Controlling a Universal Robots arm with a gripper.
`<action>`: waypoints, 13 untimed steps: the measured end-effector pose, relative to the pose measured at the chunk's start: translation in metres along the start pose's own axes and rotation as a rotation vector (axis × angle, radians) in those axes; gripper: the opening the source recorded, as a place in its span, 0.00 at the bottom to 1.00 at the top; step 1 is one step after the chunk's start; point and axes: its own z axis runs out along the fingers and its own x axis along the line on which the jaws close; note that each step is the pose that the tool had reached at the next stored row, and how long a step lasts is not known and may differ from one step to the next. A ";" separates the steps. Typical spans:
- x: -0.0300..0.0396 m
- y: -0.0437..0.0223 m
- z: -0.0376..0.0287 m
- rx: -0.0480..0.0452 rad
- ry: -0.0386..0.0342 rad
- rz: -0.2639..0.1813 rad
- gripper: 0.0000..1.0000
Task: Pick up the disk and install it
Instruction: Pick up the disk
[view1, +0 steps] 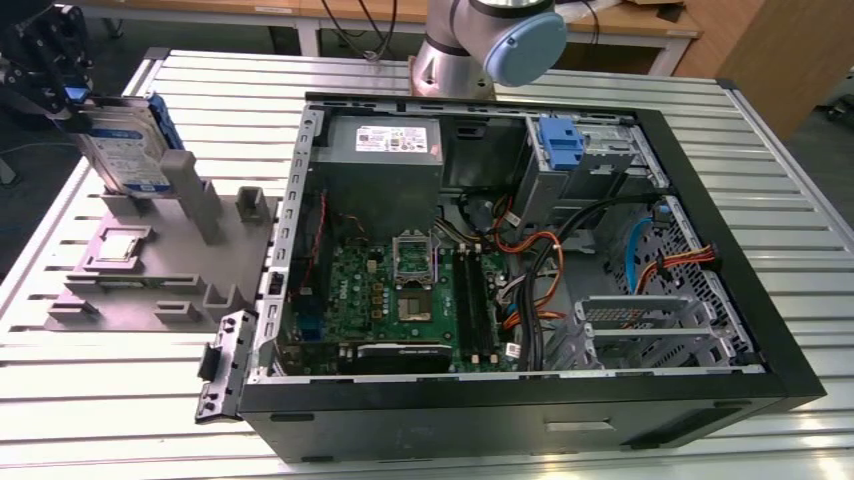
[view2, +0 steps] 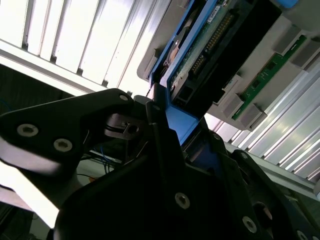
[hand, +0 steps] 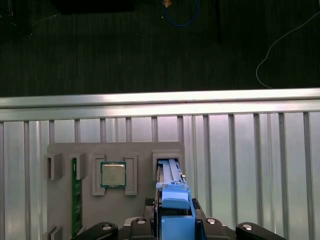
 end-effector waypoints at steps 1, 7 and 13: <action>0.0000 0.0000 0.0000 0.0000 0.0000 0.000 0.36; 0.0000 0.0000 -0.0006 0.0000 0.0000 0.000 0.36; -0.0001 0.0000 -0.0026 -0.0002 -0.0002 0.000 0.36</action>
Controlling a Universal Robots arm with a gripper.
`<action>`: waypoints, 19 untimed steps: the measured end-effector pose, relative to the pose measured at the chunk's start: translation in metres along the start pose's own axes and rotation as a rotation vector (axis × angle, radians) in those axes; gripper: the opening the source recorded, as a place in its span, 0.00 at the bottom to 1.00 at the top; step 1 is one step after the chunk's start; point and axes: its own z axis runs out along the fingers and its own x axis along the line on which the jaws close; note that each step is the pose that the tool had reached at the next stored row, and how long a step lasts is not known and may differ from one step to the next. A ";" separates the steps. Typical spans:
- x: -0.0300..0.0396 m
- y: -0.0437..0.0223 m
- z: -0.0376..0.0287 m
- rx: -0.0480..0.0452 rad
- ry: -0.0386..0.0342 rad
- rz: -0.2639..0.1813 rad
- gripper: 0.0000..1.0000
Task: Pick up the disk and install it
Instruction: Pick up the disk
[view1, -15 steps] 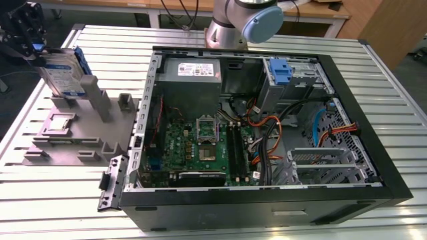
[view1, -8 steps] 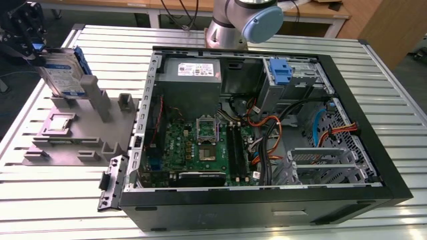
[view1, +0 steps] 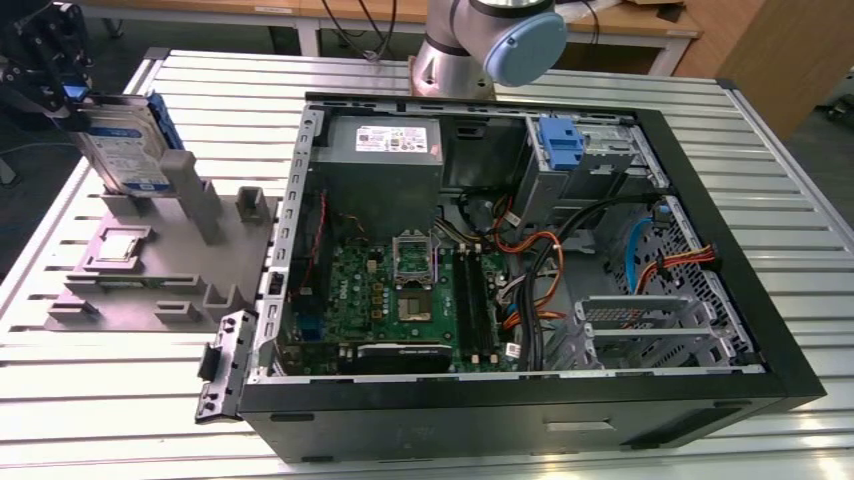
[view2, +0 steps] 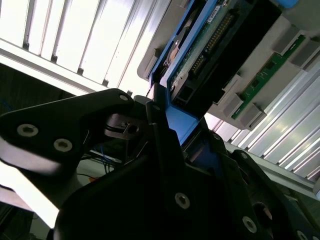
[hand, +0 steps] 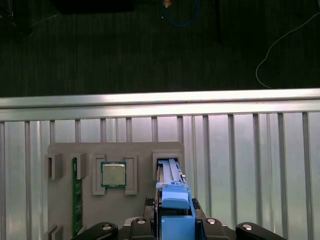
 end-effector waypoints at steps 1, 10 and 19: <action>0.0000 0.0000 -0.0005 0.0001 -0.0002 0.000 0.36; 0.0000 0.0000 -0.0030 0.0001 -0.0010 0.000 0.36; -0.0001 0.0000 -0.0047 0.0000 -0.0011 0.000 0.36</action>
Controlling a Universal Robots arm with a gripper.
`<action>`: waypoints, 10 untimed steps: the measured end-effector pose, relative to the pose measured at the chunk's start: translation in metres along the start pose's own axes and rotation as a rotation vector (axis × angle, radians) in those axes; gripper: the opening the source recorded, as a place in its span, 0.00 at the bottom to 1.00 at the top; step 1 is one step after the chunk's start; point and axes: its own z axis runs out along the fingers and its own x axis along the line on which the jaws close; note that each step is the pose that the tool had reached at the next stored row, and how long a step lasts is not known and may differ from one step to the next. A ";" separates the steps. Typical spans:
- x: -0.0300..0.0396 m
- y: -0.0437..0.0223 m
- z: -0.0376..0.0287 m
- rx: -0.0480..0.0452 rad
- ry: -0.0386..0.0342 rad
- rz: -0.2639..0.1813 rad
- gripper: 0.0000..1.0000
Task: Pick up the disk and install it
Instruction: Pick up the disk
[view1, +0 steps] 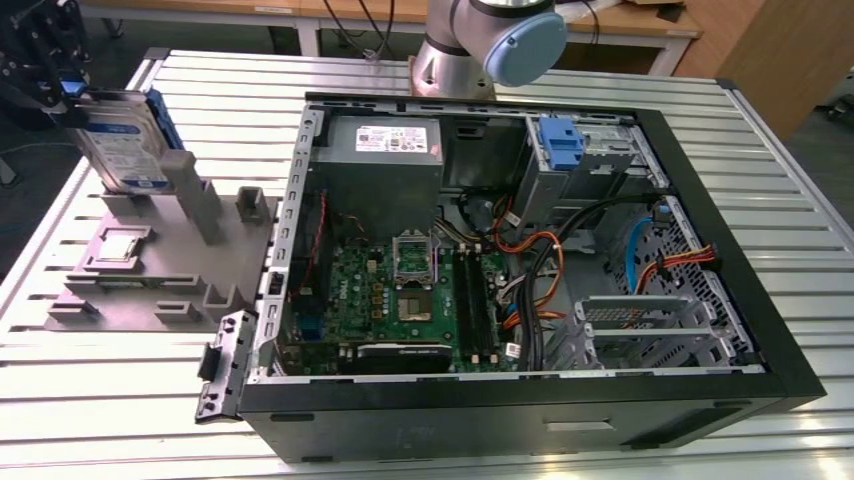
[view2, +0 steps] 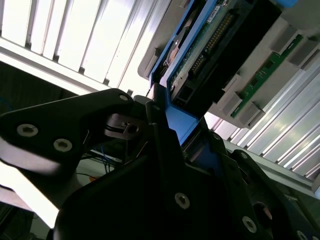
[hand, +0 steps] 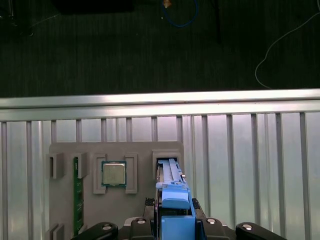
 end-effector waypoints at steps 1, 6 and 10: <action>0.0000 0.0000 -0.0003 0.0000 0.0000 0.000 0.36; 0.0000 0.0000 -0.0017 0.0002 -0.0001 0.000 0.36; 0.0000 0.0000 -0.0026 0.0001 0.0000 0.000 0.36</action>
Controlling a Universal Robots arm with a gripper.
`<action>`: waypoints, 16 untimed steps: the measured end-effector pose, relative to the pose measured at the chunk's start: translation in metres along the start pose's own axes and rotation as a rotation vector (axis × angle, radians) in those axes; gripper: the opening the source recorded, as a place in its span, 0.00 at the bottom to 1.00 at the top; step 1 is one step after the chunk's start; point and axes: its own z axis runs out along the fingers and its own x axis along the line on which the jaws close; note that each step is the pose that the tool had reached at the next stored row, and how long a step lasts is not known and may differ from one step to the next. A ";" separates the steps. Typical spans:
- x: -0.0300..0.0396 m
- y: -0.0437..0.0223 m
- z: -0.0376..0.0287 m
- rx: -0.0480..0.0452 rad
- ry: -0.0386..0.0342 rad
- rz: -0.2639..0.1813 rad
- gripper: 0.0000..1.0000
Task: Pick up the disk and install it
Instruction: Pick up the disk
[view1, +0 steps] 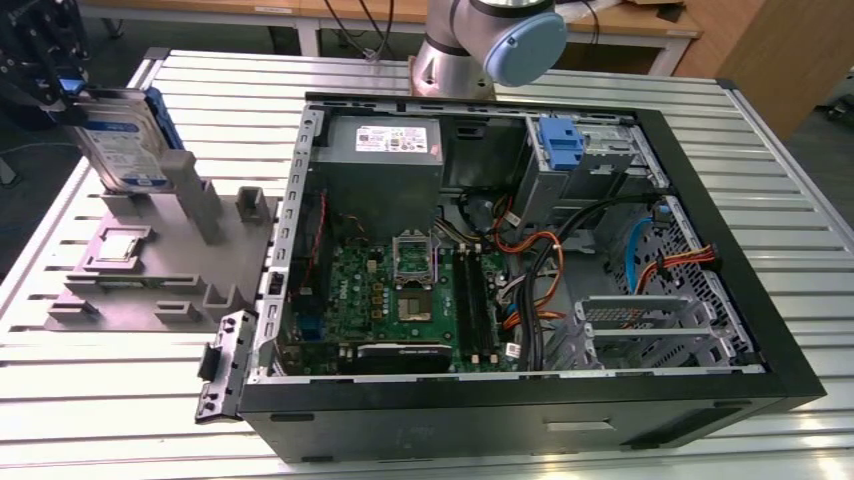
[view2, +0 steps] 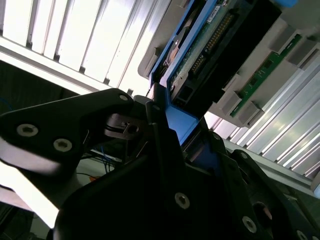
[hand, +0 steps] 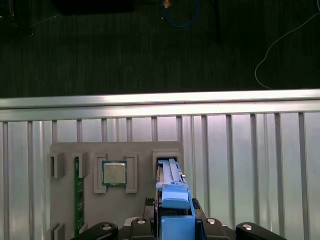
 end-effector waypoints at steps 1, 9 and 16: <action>0.0000 0.0000 -0.0002 0.0001 0.0000 0.000 0.36; 0.0000 0.0000 -0.0018 0.0000 0.0000 0.000 0.36; -0.0001 0.0000 -0.0053 0.0000 0.0000 0.000 0.36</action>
